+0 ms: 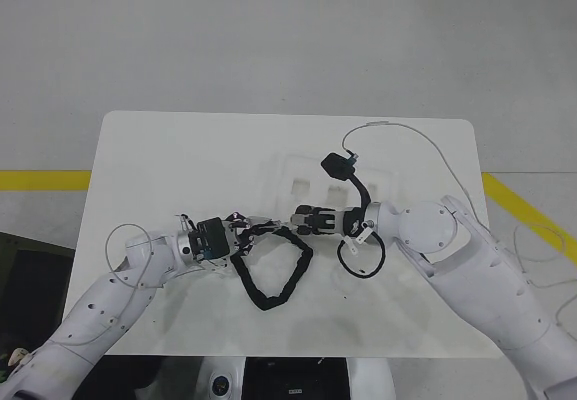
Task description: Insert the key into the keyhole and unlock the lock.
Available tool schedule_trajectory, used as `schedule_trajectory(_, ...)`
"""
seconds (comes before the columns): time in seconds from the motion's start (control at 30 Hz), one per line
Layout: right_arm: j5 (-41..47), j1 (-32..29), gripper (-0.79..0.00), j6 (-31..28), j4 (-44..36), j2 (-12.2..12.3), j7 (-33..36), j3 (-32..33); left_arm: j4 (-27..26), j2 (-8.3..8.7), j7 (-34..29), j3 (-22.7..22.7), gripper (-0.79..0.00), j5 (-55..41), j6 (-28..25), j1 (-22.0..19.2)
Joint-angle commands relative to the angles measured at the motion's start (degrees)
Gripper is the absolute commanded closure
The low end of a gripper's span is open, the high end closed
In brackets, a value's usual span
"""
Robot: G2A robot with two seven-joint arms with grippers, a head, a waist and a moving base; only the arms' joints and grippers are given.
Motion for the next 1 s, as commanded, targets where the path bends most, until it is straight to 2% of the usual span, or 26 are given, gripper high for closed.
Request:
schedule_trajectory(0.0,0.14,-0.09,-0.785,-0.18,-0.07,0.01,0.04,0.44,0.05,-0.04,0.02,-0.06,0.0,0.06,-0.03,0.01)
schedule_trajectory(0.33,-1.74,-2.09,-0.785,-1.56,-2.71,0.84,1.87,4.15,0.38,-0.26,-0.02,-0.44,0.0,0.11,-0.42,0.04)
schedule_trajectory(0.37,-2.0,-2.27,-0.65,-1.63,-2.96,0.92,2.14,4.42,0.5,-0.28,0.01,-0.5,0.0,0.11,-0.44,0.06)
schedule_trajectory(0.4,-2.19,-2.44,-0.323,-1.71,-3.13,0.99,2.37,4.71,0.62,-0.29,0.04,-0.57,0.0,0.06,-0.47,0.07)
schedule_trajectory(0.43,-2.38,-2.61,-0.099,-1.74,-3.27,1.06,2.56,4.99,0.72,-0.3,-0.01,-0.65,0.0,0.13,-0.46,0.08)
schedule_trajectory(0.47,-2.6,-2.76,0.0,-1.75,-3.43,1.12,2.77,5.26,0.76,-0.31,0.01,-0.71,0.0,0.16,-0.46,0.11)
schedule_trajectory(0.97,-5.29,-3.54,0.0,-2.26,-4.08,1.22,3.59,6.23,0.72,-0.5,0.14,-1.33,0.0,0.57,-0.88,0.48)
